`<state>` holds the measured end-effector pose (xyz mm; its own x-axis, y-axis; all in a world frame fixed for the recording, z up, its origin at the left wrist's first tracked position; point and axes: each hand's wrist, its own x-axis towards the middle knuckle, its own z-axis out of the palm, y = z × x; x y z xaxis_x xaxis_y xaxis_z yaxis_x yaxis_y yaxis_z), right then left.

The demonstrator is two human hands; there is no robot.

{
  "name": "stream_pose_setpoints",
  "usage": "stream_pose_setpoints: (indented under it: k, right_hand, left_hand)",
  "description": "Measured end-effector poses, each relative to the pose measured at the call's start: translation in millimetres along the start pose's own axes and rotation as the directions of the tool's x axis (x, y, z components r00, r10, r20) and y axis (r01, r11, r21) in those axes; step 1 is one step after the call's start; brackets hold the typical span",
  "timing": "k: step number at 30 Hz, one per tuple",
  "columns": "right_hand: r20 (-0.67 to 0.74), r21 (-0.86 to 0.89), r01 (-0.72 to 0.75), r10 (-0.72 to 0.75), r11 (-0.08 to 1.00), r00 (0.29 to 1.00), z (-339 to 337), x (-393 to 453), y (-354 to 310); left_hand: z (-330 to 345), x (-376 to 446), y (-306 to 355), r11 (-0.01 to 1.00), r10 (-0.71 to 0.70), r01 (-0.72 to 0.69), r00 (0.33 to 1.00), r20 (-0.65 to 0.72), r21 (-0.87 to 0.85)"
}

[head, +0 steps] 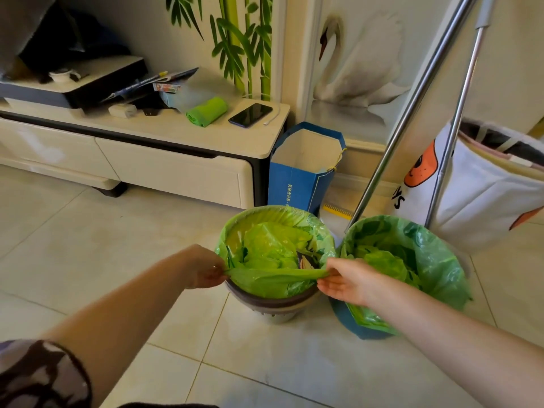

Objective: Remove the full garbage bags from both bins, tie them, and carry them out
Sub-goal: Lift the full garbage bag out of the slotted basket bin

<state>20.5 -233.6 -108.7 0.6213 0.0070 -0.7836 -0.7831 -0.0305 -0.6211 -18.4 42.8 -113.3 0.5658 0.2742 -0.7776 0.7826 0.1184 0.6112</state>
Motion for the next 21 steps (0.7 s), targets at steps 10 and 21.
stream_pose_setpoints:
  k: [10, 21]
  right_hand:
    - [-0.043, -0.236, 0.109, -0.123, 0.966, 0.991, -2.1, -3.4, -7.9]
    - [-0.145, -0.278, 0.106, -0.151, 0.955, 0.978, 7.8, 23.2, -24.2]
  left_hand:
    - [22.9, 17.9, -11.7, 0.988, 0.132, -0.107, 0.955, -0.267, 0.109]
    - [10.9, 26.1, 1.8, 0.947, 0.32, -0.293, 0.887, -0.333, 0.131]
